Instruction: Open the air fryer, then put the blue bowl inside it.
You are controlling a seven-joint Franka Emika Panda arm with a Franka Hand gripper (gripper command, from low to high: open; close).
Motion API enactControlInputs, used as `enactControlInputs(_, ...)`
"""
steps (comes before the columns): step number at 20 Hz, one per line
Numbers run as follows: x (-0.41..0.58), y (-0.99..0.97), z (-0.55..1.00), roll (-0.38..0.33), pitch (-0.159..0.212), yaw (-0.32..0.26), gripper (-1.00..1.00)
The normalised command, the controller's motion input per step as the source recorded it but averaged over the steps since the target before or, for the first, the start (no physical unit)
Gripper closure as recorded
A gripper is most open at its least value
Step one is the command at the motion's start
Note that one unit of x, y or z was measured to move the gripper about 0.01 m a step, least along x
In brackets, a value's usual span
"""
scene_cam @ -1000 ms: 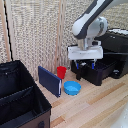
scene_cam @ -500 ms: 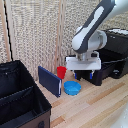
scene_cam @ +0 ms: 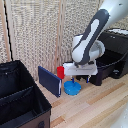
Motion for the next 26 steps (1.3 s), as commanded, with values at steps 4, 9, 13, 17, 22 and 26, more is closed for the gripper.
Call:
enactControlInputs(4, 0.003, 0.00, -0.32, -0.091, -0.045, 0.182, -1.00)
enactControlInputs(9, 0.007, -0.11, -0.23, -0.060, -0.067, 0.137, -1.00)
enactControlInputs(13, 0.044, -0.17, -0.23, 0.000, -0.049, 0.023, 1.00)
enactControlInputs(17, 0.015, -0.14, -0.15, 0.023, -0.029, 0.002, 1.00)
enactControlInputs(22, 0.026, -0.01, -0.01, 0.006, -0.008, 0.009, 1.00)
enactControlInputs(26, 0.005, -0.01, -0.02, 0.011, 0.003, 0.039, 1.00)
